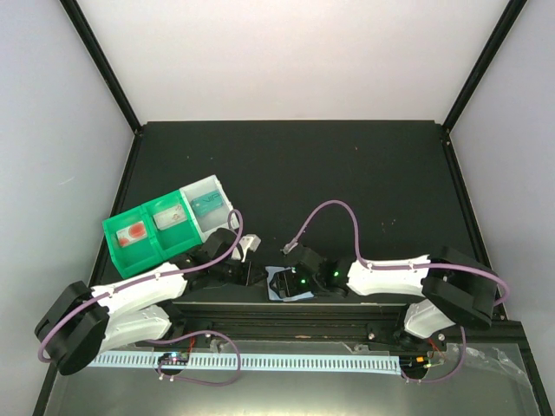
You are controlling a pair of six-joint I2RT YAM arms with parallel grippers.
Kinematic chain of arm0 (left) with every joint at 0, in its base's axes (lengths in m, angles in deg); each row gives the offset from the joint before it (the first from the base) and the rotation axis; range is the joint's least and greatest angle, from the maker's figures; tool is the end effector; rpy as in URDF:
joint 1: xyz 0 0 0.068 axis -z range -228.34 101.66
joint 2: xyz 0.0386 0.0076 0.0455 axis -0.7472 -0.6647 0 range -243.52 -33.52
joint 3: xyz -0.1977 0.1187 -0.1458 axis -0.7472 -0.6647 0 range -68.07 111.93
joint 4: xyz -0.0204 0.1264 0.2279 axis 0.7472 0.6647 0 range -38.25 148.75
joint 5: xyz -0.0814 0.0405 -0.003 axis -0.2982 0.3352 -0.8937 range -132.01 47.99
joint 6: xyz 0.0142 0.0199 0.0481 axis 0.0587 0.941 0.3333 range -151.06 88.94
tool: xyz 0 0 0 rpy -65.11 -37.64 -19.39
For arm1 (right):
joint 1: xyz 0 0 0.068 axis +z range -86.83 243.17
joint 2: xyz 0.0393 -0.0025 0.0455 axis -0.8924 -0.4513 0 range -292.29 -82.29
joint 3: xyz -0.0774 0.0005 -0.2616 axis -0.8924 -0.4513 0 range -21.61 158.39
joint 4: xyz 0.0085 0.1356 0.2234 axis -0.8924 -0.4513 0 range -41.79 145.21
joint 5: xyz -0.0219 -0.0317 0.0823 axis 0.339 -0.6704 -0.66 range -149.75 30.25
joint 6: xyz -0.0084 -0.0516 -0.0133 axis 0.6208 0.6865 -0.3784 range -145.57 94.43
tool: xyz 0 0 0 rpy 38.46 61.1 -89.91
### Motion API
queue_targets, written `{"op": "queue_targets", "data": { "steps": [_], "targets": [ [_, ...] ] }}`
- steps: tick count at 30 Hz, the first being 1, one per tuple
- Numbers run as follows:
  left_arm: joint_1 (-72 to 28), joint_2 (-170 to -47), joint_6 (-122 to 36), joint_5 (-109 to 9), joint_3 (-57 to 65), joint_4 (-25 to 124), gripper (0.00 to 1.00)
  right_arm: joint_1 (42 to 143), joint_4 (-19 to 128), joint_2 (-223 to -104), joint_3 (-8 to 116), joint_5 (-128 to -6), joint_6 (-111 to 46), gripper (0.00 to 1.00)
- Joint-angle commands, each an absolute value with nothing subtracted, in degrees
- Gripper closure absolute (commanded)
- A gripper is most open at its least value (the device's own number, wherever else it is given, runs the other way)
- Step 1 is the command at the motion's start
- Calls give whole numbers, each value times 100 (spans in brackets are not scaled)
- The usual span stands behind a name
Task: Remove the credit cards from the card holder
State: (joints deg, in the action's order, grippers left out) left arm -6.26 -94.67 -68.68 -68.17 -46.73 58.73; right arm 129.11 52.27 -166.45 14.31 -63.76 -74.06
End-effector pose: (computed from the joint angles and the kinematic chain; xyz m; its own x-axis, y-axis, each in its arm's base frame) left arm 0.1318 -0.1402 0.1567 -0.9324 0.1037 -0.3462 0.3237 0.6656 -0.6725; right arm 0.1077 0.2473 0.1480 -0.9060 -0.1968 -0.3748 -0.3776 0.7758 0.5055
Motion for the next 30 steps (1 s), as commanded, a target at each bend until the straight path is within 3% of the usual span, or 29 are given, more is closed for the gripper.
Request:
{"op": "queue_targets", "data": {
  "steps": [1,30],
  "targets": [
    [-624,-9460,-6772,-6846,-4464,5831,98,12940,5520,-16693,1306,-6464,-7405,29],
    [-624,-9480,-6621,-6677,-4364,6047,97,12941,4713,-16507,1152,-5567,-7370,43]
  ]
}}
